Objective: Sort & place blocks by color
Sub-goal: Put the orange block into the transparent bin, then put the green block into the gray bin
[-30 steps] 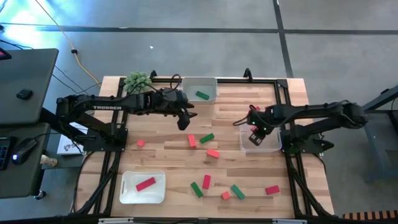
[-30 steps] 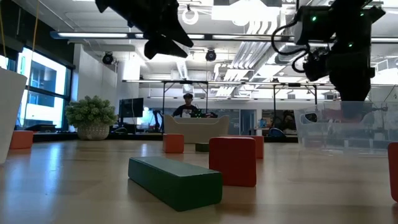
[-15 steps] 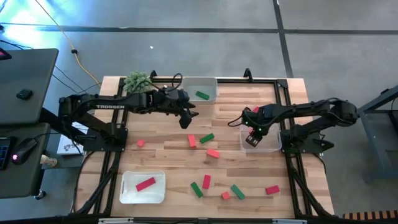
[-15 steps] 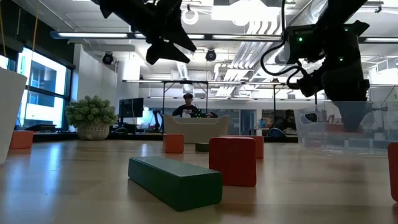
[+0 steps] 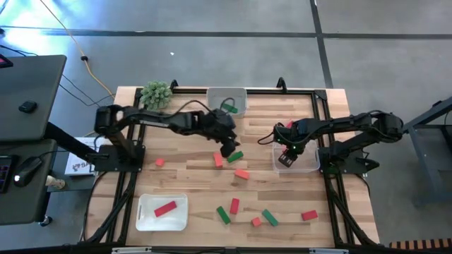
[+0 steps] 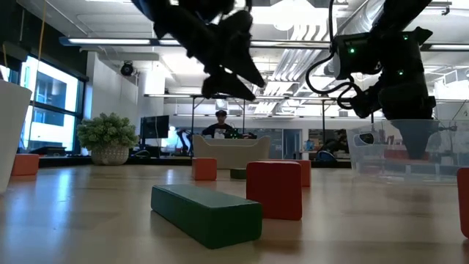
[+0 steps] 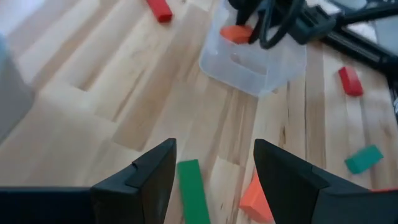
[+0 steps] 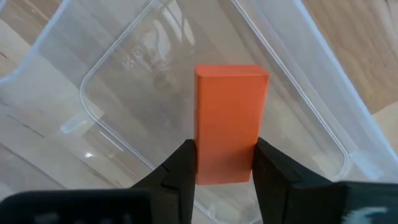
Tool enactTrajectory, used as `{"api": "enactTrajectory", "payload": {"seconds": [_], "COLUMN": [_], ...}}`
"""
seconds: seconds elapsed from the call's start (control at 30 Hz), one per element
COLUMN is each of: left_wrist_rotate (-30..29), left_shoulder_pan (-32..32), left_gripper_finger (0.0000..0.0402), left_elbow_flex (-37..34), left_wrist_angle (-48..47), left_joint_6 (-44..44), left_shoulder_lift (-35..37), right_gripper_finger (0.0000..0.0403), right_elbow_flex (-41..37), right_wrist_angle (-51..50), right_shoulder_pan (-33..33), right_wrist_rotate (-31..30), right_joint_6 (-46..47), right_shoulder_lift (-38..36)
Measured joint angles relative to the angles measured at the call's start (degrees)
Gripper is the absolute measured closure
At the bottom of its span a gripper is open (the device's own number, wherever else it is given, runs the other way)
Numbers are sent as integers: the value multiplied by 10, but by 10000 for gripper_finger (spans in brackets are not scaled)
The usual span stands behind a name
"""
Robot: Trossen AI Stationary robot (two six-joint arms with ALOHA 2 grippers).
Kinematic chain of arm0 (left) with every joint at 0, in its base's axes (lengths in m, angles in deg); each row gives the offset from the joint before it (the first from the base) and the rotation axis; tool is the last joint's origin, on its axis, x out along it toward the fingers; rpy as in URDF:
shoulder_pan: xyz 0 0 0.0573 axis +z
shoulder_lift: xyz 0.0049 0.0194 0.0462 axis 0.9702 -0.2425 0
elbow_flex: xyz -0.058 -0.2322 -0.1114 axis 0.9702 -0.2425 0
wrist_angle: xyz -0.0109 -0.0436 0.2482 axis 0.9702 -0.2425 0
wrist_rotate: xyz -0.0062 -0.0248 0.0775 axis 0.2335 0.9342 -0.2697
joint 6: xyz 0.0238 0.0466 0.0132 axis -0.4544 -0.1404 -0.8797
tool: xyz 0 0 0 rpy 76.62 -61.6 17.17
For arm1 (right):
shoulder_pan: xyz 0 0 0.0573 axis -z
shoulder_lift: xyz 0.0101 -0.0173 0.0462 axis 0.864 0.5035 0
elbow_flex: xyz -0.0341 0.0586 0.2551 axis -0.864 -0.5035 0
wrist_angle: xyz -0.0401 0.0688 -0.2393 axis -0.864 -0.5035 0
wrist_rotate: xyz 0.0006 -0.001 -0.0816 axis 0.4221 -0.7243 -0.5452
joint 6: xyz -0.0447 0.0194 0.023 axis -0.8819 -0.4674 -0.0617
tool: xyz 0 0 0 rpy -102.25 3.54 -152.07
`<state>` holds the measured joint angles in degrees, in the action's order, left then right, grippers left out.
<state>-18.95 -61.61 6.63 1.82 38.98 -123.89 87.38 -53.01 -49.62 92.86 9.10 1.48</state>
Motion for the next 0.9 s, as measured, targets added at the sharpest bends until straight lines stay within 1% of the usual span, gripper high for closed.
{"api": "enactTrajectory", "payload": {"seconds": [0.17, 0.37, 0.57, 0.73, 0.9], "left_wrist_rotate": [-14, -16, -16, -33, -33], "left_shoulder_pan": [-16, -28, -35, -40, -43], "left_gripper_finger": [198, 198, 198, 198, 198], "left_elbow_flex": [37, 45, 45, 45, 45], "left_wrist_angle": [-41, -51, -73, -79, -83], "left_joint_6": [-14, -15, -15, -29, -30], "left_shoulder_lift": [-55, -92, -103, -103, -104], "right_gripper_finger": [288, 284, 247, 213, 204], "right_elbow_flex": [0, 0, 0, 1, 1], "right_wrist_angle": [0, 0, 0, 0, 0], "right_shoulder_pan": [0, 0, 0, 0, 0], "right_wrist_rotate": [-1, -1, -1, 2, 18], "right_joint_6": [-3, -4, -4, 0, 25], "right_shoulder_lift": [0, 0, 0, 0, 0]}}
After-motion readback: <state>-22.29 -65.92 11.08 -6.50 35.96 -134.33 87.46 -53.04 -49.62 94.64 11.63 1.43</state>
